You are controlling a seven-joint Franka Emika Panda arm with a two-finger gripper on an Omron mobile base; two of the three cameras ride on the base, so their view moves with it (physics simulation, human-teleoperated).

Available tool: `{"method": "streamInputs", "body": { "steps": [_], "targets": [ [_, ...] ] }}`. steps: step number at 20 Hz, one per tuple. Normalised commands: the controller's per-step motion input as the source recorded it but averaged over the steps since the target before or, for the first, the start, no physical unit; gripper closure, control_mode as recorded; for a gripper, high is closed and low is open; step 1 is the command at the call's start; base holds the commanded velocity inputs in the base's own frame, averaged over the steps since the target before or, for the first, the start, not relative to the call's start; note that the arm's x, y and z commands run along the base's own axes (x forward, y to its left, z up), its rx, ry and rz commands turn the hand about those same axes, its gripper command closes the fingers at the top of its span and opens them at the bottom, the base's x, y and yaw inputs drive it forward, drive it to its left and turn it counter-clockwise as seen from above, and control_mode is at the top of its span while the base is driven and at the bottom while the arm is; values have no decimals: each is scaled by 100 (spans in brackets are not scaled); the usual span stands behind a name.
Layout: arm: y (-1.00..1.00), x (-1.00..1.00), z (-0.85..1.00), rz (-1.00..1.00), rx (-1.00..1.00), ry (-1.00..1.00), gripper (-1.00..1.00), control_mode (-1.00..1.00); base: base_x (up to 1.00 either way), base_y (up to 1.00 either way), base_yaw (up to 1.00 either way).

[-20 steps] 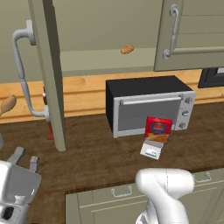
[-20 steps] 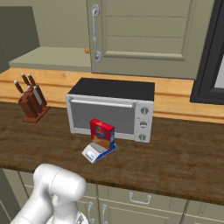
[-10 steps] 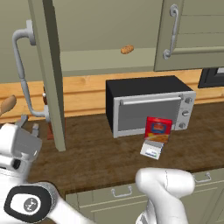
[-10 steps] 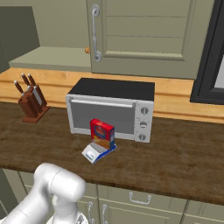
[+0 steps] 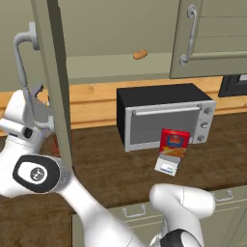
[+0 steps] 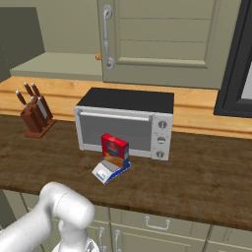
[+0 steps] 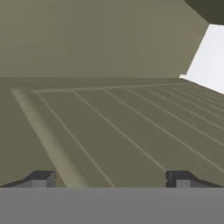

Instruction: Pick the boxed food and place it on the digital scale for weighing, and close the cabinet.

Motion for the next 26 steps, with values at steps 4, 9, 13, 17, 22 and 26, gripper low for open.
{"method": "streamInputs", "body": {
  "steps": [4,9,13,17,22,26],
  "targets": [
    [-100,3,73,-9,24,-22,-100,-100,0,0,0],
    [-100,2,53,-7,35,-15,-100,-100,0,0,0],
    [-100,13,53,-1,40,-3,-100,-100,0,0,0],
    [-100,29,33,2,40,0,-100,-100,0,0,0],
    [-100,42,7,28,28,0,-100,-100,0,0,0],
    [-94,78,-24,52,21,-3,-100,-100,0,0,0]
  ]
}}
